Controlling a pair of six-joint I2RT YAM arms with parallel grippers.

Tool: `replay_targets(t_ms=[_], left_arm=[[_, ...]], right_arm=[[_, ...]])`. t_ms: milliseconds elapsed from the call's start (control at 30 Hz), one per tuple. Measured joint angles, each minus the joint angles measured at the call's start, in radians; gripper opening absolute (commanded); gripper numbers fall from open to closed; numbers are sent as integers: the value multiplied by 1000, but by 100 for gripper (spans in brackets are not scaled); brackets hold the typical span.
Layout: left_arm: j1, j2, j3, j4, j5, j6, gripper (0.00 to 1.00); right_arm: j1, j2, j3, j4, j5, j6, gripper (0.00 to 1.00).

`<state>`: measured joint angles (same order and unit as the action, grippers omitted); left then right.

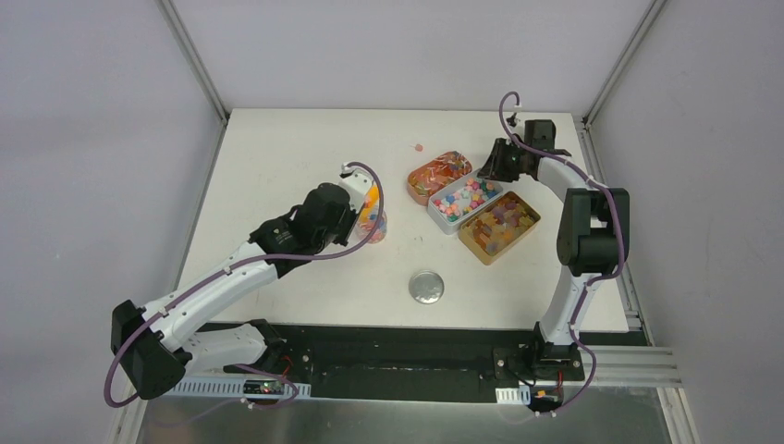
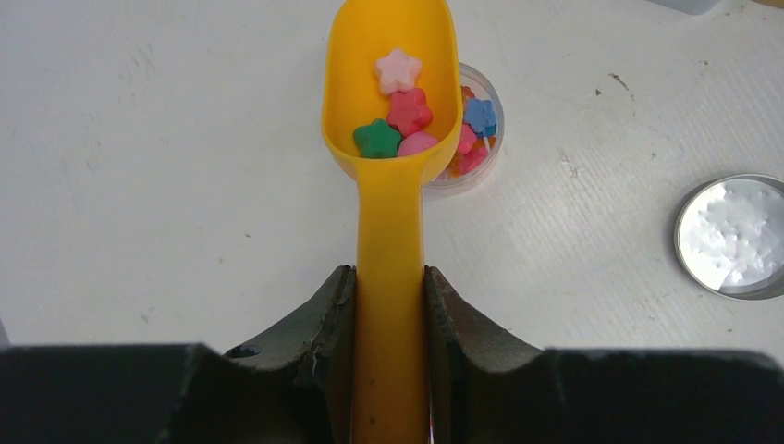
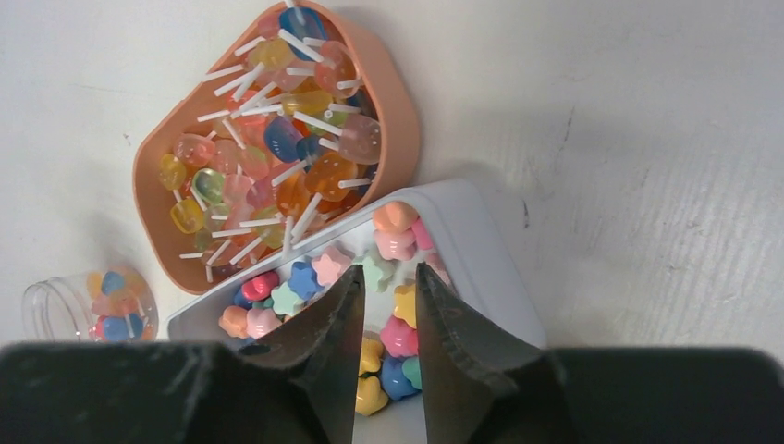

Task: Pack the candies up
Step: Move the storage box to the center of the board, then place the fake candies in the packing bottle.

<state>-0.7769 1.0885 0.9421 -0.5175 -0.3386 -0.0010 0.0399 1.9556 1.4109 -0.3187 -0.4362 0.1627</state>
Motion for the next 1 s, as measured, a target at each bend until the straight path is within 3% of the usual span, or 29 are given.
replay_targets(t_ms=[400,500,1000], left_arm=[[6,-9,27,-133,53,73,0],[6,-22,33,-172,78,106,0],[6,45,155,-361,124,230,0]], right_arm=[[2,-23,0,12,-82,26,91],[1,-39,-1,18,-84,29,99],[0,-94,-2,37,-72,26,100]])
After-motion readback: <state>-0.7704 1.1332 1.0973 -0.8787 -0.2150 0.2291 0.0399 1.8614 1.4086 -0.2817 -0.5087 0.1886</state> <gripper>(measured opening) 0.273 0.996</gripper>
